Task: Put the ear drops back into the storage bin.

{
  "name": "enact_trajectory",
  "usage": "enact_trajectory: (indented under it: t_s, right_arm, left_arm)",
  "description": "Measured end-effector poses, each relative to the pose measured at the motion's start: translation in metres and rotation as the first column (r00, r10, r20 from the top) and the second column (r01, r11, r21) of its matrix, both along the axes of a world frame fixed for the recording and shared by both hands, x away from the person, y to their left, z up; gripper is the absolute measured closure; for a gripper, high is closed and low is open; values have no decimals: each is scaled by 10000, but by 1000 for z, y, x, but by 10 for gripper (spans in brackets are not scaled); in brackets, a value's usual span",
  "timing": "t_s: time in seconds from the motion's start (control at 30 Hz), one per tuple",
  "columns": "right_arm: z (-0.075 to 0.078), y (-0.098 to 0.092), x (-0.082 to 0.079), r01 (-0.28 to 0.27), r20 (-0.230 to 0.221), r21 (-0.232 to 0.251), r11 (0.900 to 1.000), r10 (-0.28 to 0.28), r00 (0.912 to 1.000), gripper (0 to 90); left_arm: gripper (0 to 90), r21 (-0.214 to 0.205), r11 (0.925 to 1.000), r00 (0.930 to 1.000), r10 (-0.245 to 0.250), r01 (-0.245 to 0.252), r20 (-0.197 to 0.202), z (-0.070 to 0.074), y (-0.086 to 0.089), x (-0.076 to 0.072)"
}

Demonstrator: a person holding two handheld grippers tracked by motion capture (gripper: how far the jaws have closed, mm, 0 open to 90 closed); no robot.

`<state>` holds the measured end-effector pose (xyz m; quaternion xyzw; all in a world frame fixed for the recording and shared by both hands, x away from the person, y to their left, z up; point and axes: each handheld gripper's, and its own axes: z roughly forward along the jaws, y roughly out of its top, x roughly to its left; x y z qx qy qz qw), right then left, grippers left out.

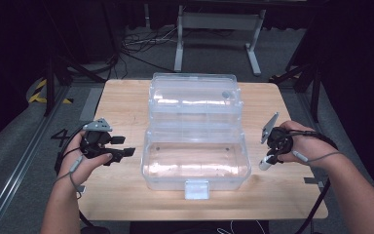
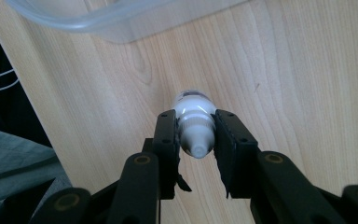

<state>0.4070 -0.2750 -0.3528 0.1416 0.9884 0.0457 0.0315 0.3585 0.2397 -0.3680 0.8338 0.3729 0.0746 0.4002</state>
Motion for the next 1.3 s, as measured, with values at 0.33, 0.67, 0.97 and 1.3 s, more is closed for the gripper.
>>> enact_trajectory:
  t_s: [0.33, 0.67, 0.97, 1.3]
  right_arm:
    - [23, 9, -6, -248, 210, -71, 9997, 250, 9995, 712]
    - [45, 21, -14, -635, 432, -112, 9979, 639, 9970, 713]
    - [63, 38, -21, -1054, 539, -38, 9944, 1054, 9930, 713]
    - [73, 54, -26, -1303, 431, 174, 9913, 1295, 9906, 712]
  left_arm:
    - [381, -12, 10000, 10000, 2, -2, -7, 0, 0, 0]
    - [380, -6, 10000, 10000, 31, -31, 18, 0, 0, 0]
    - [367, -4, 10000, 9999, 92, -92, 82, 0, 2, 0]
    - [361, 52, 9999, 9999, 120, -121, 58, -1, 2, 0]
